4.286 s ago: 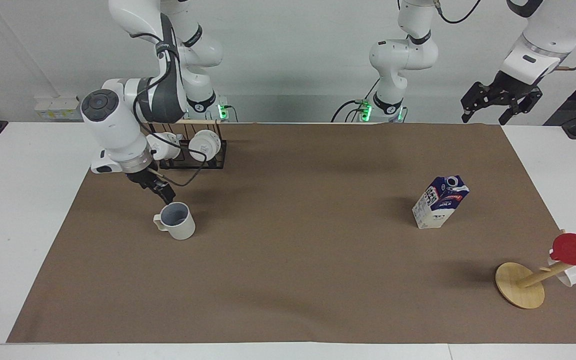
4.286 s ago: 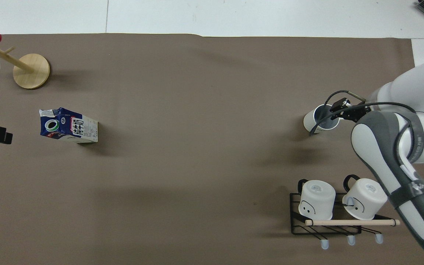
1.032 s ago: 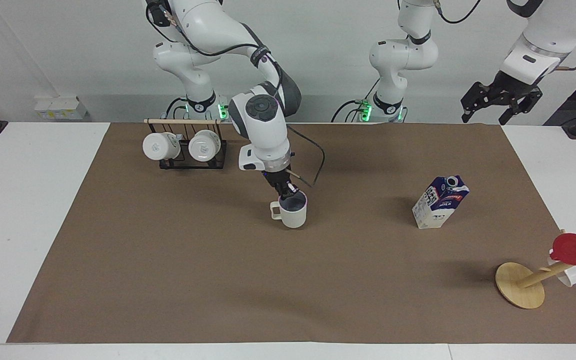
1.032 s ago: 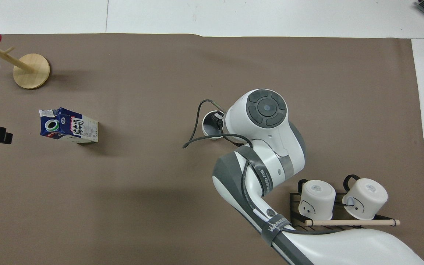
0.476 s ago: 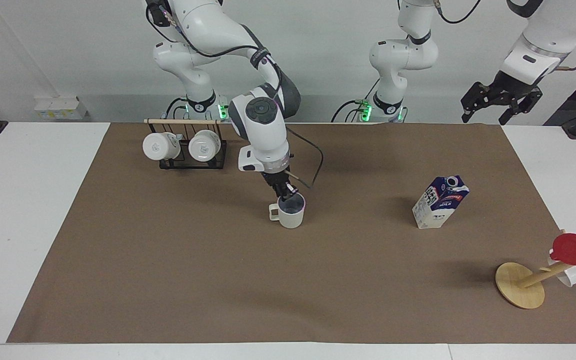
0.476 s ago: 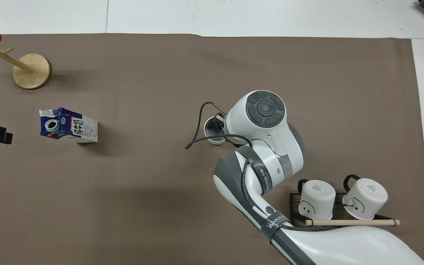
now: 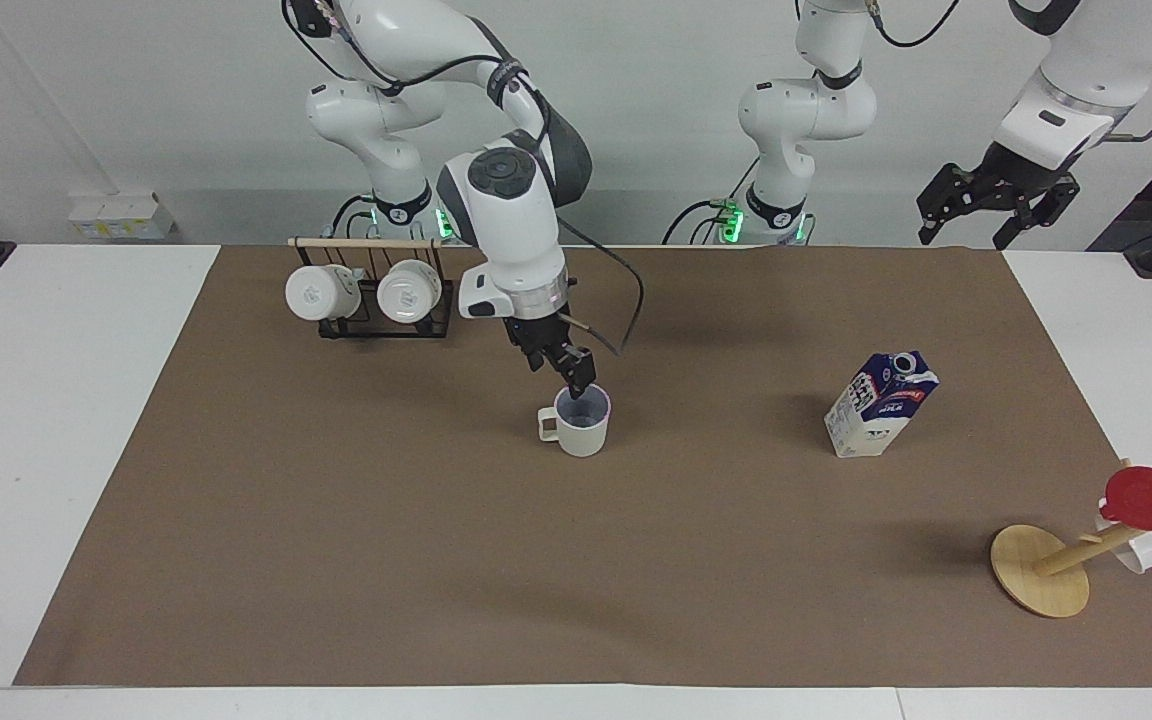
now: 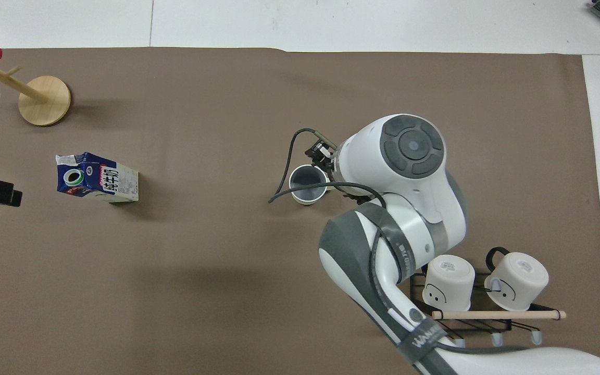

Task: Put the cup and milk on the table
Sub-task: 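Lower the mug, open the right gripper and withdraw it, then grasp the blue milk carton with the left gripper and lift it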

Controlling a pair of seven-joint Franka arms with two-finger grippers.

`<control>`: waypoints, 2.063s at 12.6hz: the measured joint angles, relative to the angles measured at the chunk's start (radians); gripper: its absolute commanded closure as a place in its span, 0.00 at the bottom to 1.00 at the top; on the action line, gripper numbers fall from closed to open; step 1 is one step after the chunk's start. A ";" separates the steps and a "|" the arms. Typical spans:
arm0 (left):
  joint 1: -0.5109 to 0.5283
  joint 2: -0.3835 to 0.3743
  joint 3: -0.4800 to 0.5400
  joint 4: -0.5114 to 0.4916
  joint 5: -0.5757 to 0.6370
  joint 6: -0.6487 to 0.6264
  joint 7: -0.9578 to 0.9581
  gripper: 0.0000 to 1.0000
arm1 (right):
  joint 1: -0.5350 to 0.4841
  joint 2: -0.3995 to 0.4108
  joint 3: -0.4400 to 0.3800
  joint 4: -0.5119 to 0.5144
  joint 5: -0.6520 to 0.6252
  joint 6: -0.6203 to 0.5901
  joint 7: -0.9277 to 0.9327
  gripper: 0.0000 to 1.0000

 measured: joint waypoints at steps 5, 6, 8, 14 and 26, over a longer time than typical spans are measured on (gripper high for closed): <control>-0.017 -0.016 -0.054 -0.059 0.000 0.065 -0.039 0.00 | -0.173 -0.133 -0.004 0.000 0.000 -0.141 -0.299 0.00; -0.031 -0.023 -0.060 -0.102 0.000 0.108 -0.053 0.00 | -0.215 -0.157 -0.006 0.000 0.000 -0.178 -0.371 0.00; -0.041 -0.027 -0.062 -0.208 0.000 0.232 -0.057 0.00 | -0.307 -0.204 -0.008 0.000 -0.001 -0.249 -0.524 0.00; 0.012 -0.020 -0.038 -0.409 0.002 0.536 0.030 0.00 | -0.490 -0.296 -0.013 0.022 -0.006 -0.401 -0.892 0.00; 0.016 0.013 -0.045 -0.480 0.002 0.687 0.035 0.30 | -0.485 -0.229 0.009 0.220 -0.078 -0.610 -0.982 0.00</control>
